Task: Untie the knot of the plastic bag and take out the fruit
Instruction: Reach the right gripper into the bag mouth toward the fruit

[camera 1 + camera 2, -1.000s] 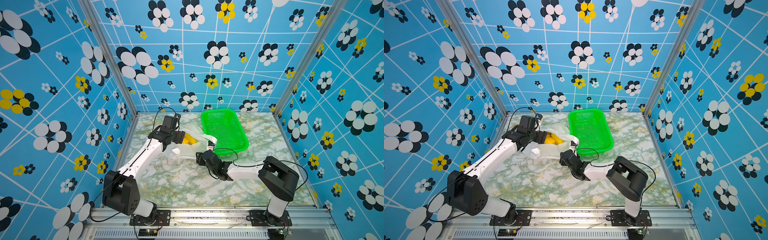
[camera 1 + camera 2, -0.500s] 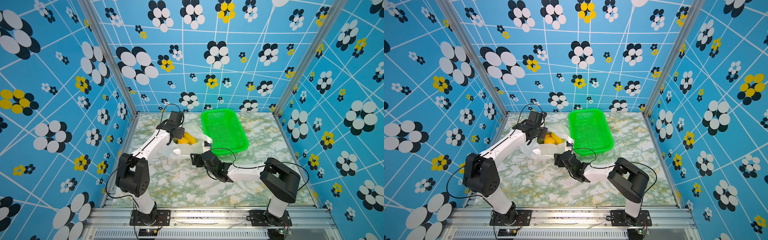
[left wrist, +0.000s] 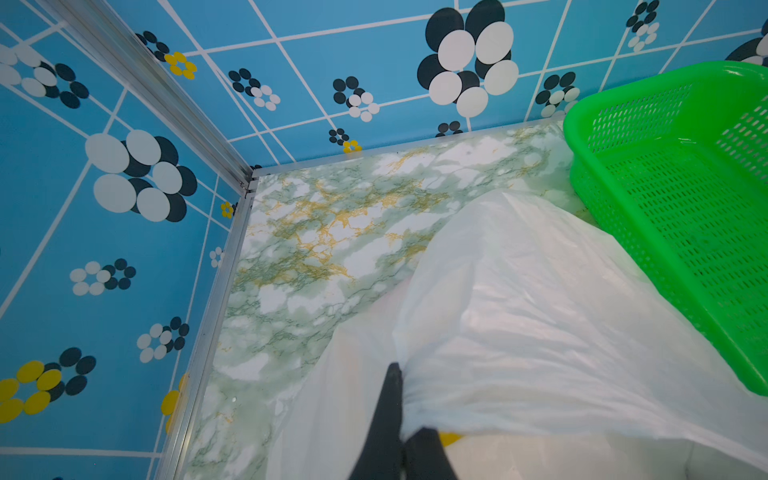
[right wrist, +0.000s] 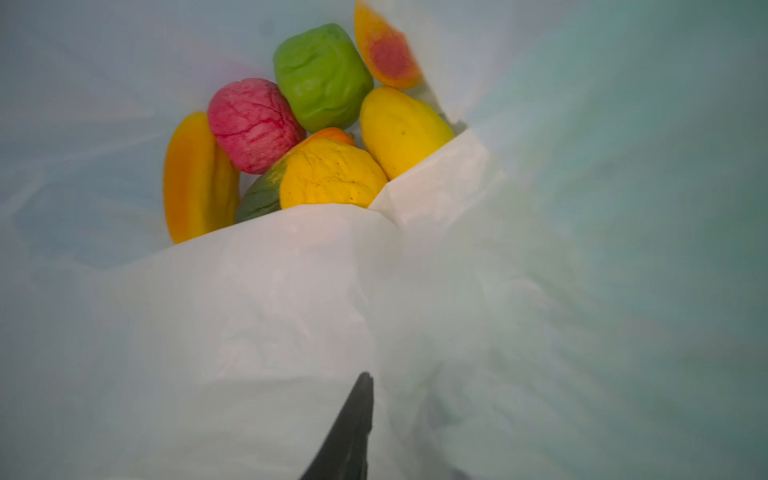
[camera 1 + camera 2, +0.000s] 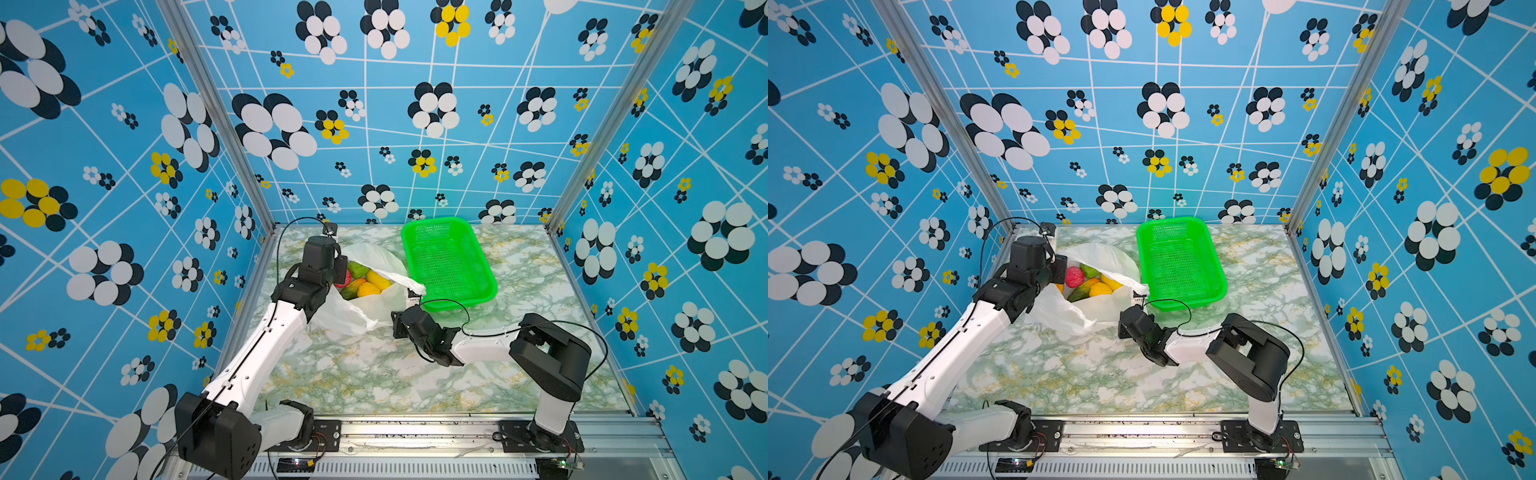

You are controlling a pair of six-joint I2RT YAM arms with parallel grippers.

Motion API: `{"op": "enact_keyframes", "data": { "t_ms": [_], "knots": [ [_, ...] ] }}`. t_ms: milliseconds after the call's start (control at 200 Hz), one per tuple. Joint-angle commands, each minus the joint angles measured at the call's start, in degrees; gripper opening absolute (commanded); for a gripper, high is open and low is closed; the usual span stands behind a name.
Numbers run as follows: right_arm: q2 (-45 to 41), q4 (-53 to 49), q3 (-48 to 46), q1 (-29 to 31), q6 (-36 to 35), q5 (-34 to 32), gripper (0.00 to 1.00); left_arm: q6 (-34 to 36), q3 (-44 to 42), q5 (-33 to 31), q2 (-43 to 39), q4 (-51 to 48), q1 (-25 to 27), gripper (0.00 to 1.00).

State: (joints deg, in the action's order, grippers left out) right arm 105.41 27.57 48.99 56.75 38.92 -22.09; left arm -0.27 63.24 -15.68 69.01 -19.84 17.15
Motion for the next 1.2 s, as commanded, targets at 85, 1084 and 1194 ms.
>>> {"op": "enact_keyframes", "data": {
  "t_ms": [85, 1084, 1194],
  "knots": [
    [-0.8, 1.8, -6.4, -0.1, -1.6, -3.2, 0.32, -0.2, -3.6, 2.0, -5.0, 6.1, 1.5, 0.00],
    [-5.8, 1.6, 3.5, 1.6, -9.7, 15.1, 0.40, 1.3, -4.6, 15.2, -5.1, 8.5, 2.5, 0.00],
    [-1.1, 0.4, 9.6, 3.0, -11.1, 17.7, 0.50, 1.5, -4.3, 14.7, -4.7, 8.4, 2.7, 0.00]
  ]
}}
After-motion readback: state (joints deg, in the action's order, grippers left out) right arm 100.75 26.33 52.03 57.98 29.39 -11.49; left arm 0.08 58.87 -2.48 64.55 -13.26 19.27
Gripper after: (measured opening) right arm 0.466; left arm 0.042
